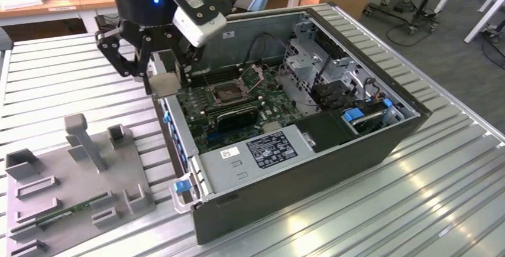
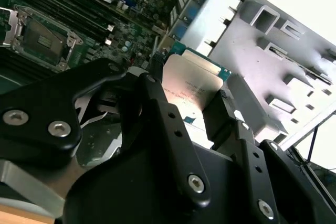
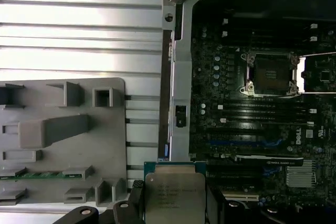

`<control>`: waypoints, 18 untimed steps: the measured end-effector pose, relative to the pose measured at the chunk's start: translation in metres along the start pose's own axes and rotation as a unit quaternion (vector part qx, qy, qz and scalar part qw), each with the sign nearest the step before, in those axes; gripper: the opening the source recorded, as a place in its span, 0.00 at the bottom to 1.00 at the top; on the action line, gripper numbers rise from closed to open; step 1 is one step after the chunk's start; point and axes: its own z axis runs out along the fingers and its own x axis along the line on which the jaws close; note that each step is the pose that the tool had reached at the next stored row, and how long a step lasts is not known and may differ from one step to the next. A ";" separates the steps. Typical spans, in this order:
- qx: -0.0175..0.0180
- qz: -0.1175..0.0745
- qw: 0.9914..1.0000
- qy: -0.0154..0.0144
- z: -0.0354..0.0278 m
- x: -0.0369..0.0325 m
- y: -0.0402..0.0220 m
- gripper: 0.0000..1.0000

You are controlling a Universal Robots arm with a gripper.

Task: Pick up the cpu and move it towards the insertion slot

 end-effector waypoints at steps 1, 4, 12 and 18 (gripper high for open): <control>0.000 0.000 1.000 0.000 0.0000 -0.0031 -0.0001 0.55; 0.000 0.000 1.000 0.000 -0.0001 -0.0117 -0.0002 0.55; 0.000 0.000 1.000 0.000 -0.0002 -0.0347 -0.0007 0.55; 0.000 0.000 1.000 0.000 -0.0002 -0.0534 -0.0010 0.55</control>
